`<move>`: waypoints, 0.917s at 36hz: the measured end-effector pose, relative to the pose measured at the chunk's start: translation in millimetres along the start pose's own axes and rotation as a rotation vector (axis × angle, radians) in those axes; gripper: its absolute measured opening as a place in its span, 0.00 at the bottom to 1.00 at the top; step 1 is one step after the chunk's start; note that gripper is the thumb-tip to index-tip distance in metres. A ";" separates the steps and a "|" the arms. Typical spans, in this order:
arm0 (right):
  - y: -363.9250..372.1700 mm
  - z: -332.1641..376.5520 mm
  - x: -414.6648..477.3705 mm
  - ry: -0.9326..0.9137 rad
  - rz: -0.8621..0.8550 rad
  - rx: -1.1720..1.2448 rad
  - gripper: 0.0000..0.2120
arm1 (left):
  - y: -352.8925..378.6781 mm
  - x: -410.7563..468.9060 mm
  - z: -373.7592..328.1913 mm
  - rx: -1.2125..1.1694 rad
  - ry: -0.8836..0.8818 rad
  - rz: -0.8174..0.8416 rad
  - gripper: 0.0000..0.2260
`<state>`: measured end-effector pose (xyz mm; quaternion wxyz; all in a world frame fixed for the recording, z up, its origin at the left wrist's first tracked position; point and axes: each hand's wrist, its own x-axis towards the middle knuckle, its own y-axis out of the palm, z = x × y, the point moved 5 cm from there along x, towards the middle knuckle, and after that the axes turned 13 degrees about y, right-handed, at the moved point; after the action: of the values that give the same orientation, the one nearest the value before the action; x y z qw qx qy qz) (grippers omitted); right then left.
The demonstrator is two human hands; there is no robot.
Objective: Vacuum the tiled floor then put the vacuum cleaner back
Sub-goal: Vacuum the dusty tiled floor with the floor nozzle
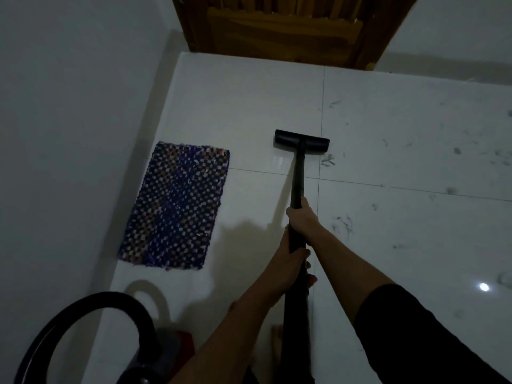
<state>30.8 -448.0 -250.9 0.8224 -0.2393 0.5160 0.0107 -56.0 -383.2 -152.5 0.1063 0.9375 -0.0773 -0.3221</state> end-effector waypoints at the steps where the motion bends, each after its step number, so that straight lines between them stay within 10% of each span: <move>1: -0.2 -4.4 -2.6 0.004 0.001 -0.001 0.28 | 1.7 -4.6 2.8 0.013 0.002 -0.003 0.20; 33: 42.9 -161.8 -107.2 0.082 0.018 0.028 0.32 | 17.8 -159.5 112.4 0.004 -0.012 0.066 0.15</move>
<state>-167.1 -450.9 -232.9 0.8036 -0.2233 0.5516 0.0010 -251.6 -383.1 -140.9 0.1145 0.9327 -0.1093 -0.3240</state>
